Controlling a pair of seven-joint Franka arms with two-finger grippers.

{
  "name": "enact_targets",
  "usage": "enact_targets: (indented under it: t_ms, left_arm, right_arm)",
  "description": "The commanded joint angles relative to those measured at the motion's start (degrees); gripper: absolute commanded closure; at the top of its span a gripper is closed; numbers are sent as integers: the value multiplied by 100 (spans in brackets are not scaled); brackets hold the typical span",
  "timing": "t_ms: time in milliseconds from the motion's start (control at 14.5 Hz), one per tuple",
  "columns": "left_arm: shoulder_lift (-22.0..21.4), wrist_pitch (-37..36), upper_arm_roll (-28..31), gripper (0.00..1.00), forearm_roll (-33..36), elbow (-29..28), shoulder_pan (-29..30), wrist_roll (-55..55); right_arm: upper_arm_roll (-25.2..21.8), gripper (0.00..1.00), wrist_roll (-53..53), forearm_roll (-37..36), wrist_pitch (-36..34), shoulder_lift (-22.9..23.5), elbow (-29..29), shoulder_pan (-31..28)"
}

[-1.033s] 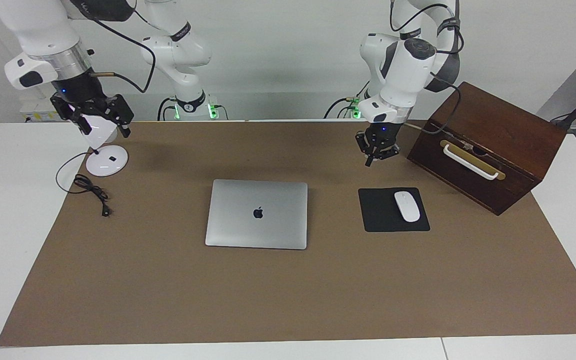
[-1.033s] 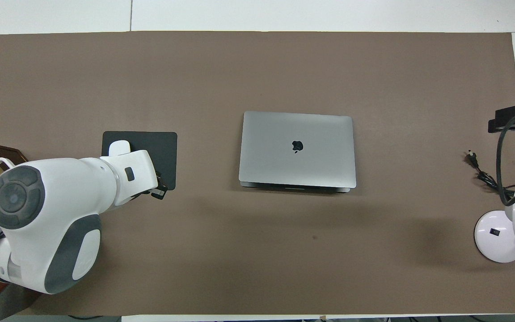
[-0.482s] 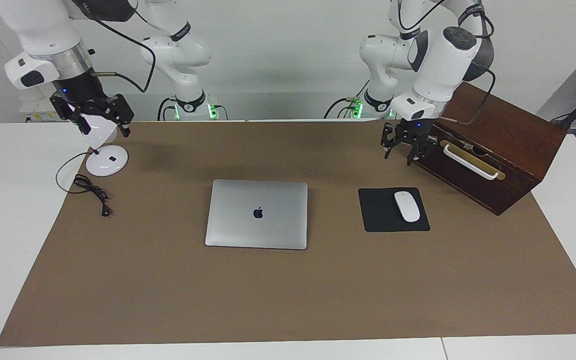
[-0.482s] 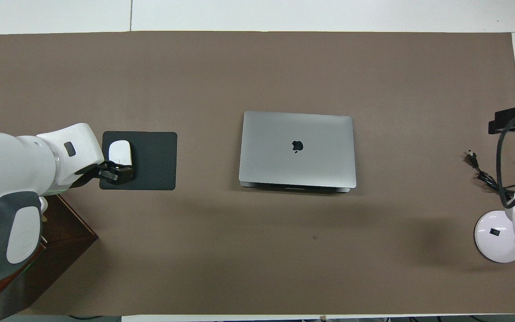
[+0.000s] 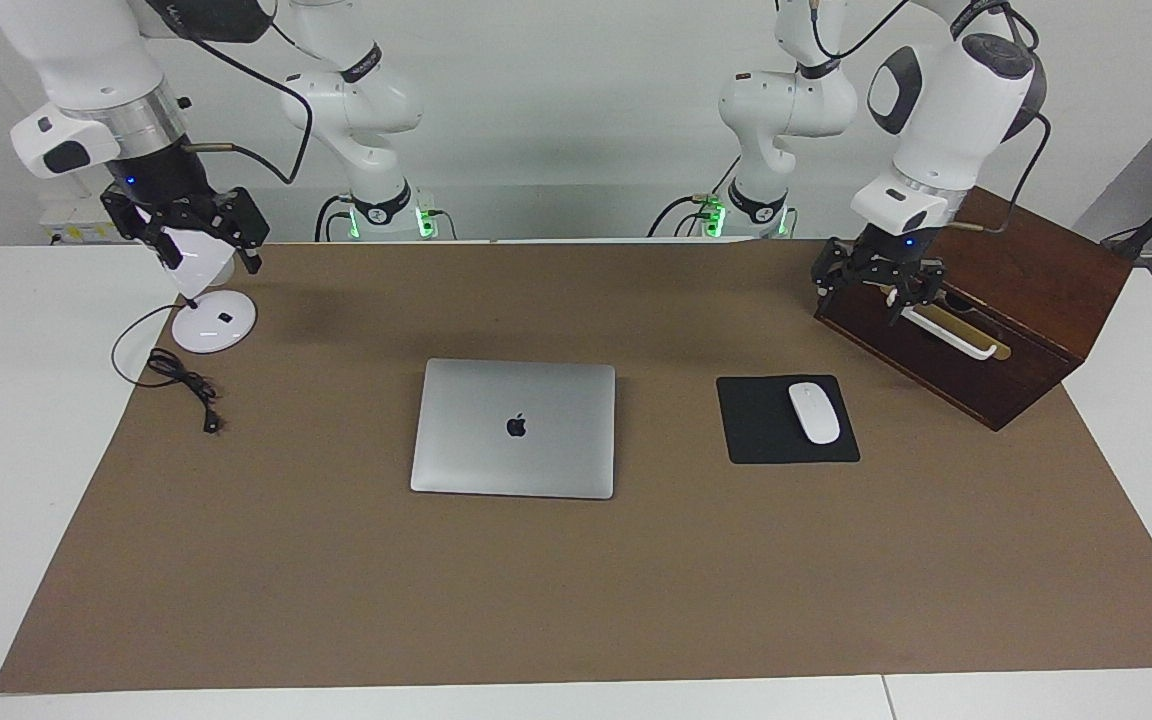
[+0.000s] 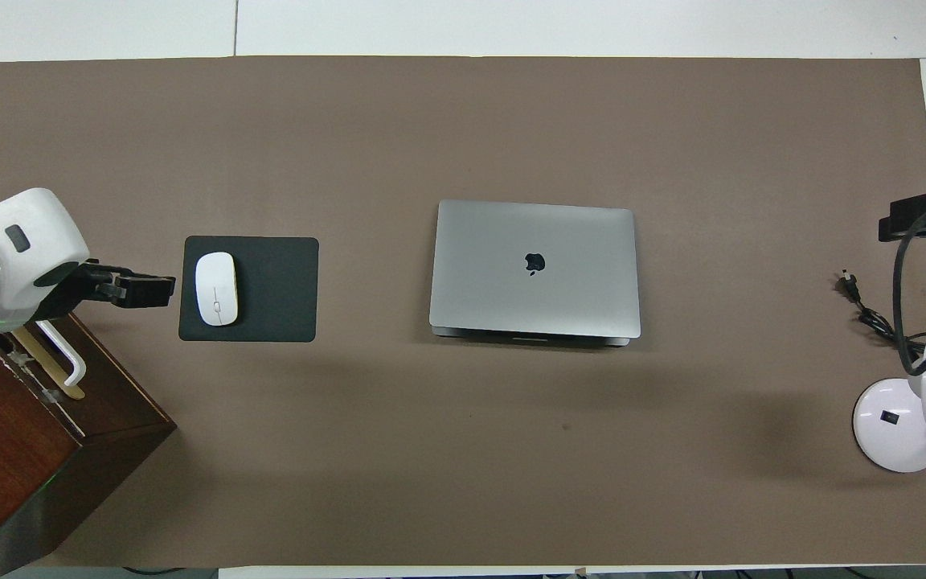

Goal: Close laptop with both arms

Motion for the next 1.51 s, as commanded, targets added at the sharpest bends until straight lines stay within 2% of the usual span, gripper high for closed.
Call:
enact_targets:
  t_ms: [0,138,344,688,1446]
  left_arm:
    - [369,-751,-60,0,283,806,143,-92]
    - [597,-1200,-60,0,415,1325,143,-627]
    - [826,-1527,-51,0,565,1870,152,-726]
    - [1081,-1825,-42,0,512,2433,319,-726]
    - [1284,-1484,-42,0,574,2417,433,-735]
  right_arm:
    - [21,0,-488,-99,15,-82,-58,-80]
    - [21,0,-533,-108,24,-82,-49,-80]
    - [21,0,-551,-108,15,-82,-31,-80]
    - [21,0,-542,-108,-11,-90,-31,-80]
    - [21,0,-551,-55,-152,-99,-31,-80]
